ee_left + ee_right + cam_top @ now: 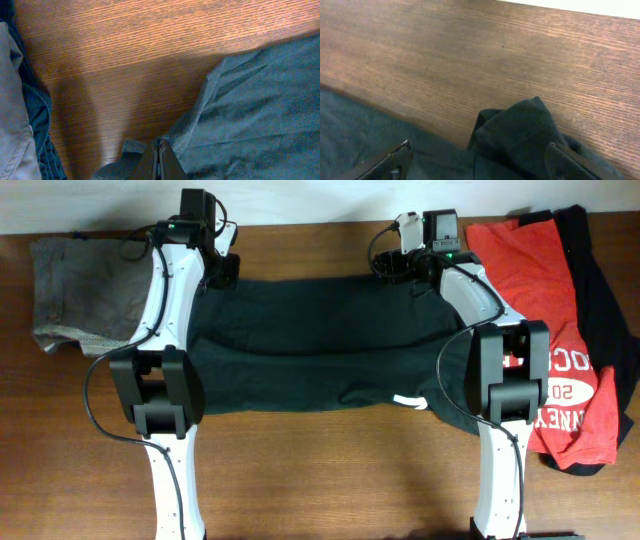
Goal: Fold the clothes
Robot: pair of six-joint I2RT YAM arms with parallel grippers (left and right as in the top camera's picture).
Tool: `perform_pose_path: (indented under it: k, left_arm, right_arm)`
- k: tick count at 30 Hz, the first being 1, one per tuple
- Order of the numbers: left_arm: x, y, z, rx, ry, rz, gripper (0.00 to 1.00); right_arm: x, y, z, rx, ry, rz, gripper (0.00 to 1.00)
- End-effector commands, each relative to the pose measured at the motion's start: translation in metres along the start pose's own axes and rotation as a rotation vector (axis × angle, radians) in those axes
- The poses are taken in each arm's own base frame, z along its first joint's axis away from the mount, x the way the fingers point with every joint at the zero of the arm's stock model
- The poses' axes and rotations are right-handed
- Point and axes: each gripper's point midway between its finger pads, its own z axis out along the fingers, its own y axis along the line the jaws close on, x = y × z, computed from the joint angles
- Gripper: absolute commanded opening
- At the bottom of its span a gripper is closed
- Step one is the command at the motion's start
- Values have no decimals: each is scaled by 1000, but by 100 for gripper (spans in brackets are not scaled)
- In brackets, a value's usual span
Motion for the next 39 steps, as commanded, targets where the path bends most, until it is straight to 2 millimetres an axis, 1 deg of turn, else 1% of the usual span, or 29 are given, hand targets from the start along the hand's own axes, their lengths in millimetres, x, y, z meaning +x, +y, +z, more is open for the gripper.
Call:
perform_pose_path:
  k: [1, 5, 10, 11, 13, 17, 20, 22, 24, 26, 27, 29, 30, 33, 35, 37, 39]
  left_arm:
    - [-9, 4, -16, -11, -40, -16, 1]
    - [-9, 4, -16, -11, -40, -16, 1]
    - [-9, 4, -16, -11, -40, -16, 1]
    - [-9, 4, -16, -10, -39, -16, 1]
    - [-10, 4, -16, -11, -42, -16, 1]
    - [-12, 5, -16, -13, -51, -16, 1]
    - [-14, 5, -17, -14, -60, -16, 1]
    - [-15, 5, -17, -14, -63, -16, 1]
    - [-16, 5, -17, -15, -65, -16, 1]
    - [-16, 5, -17, -15, -67, -16, 1]
    - [-16, 5, -17, -15, -66, -16, 1]
    - [-16, 5, -17, -15, -66, -16, 1]
    - [-16, 5, -17, -15, -66, -16, 1]
    - [-16, 5, -17, -15, -66, -16, 1]
    - [-16, 5, -17, -15, -66, -16, 1]
    - [-16, 5, -17, -15, -66, -16, 1]
    - [-16, 5, -17, -15, -66, -16, 1]
  right_arm:
    - [-7, -8, 1, 36, -27, 6, 88]
    - [-7, -16, 1, 85, -27, 5, 86]
    - [-4, -31, 9, 150, -37, 2, 85]
    - [-5, -31, 10, 150, -43, -2, 84]
    - [-4, -32, 15, 150, -51, -5, 77]
    - [-2, -34, 21, 150, -60, -7, 75]
    - [7, -36, 28, 150, -44, -3, 74]
    - [8, -37, 29, 150, -42, -2, 73]
    - [5, -37, 29, 150, -54, -5, 62]
    - [0, -38, 27, 153, -69, -4, 37]
    - [-2, -37, 27, 153, -74, -6, 29]
    - [-6, -37, 25, 153, -78, -7, 16]
    - [-7, -37, 23, 154, -80, -7, 13]
    - [-21, -41, 10, 198, -109, 27, 8]
    - [-35, -40, -3, 210, -137, 26, 8]
    - [-56, -33, -26, 211, -170, 18, 8]
    - [-68, -28, -46, 215, -175, 16, 8]
